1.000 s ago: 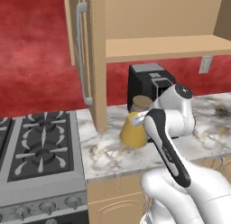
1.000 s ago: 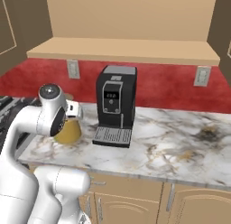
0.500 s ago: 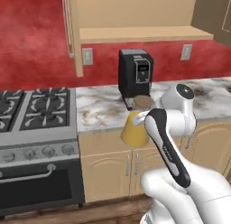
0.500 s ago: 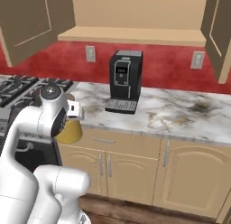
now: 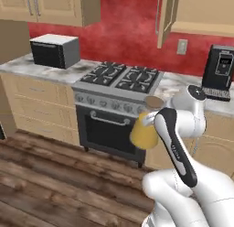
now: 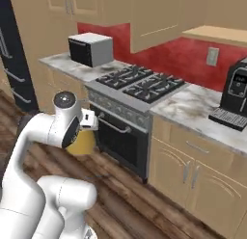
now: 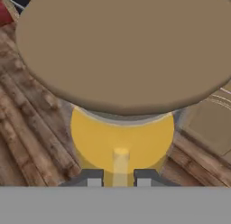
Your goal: There is a tray on the dining counter. Grab the cup, mug, and pitcher and place them on the tray. The pitcher may be placed next to the tray if it cannot fit the tray.
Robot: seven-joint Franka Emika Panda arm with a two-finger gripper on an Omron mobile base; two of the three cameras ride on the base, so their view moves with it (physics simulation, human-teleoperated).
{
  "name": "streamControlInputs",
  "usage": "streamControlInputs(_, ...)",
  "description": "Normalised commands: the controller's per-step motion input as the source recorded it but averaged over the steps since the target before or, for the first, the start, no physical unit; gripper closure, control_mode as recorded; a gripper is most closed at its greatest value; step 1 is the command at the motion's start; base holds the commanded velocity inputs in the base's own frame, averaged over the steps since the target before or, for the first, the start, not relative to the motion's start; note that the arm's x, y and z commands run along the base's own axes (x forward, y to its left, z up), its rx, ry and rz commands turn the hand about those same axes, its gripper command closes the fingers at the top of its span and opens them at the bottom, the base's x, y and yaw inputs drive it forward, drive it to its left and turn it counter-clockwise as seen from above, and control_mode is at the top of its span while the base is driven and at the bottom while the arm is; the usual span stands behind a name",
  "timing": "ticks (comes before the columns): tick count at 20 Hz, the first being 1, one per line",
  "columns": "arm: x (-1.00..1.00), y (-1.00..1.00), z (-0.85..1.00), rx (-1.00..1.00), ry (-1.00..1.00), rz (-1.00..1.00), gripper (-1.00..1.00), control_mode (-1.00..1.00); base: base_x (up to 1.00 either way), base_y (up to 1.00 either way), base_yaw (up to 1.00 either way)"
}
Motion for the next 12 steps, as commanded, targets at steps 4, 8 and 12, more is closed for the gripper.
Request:
streamControlInputs(4,0.0,0.0,0.0,0.0,0.0,0.0,1.0,1.0,-0.54,0.57,1.0)
streamControlInputs(8,0.0,0.0,0.0,0.0,0.0,0.0,1.0,1.0,-0.42,0.79,1.0)
streamControlInputs(12,0.0,0.0,0.0,0.0,0.0,0.0,1.0,1.0,0.17,0.52,0.7)
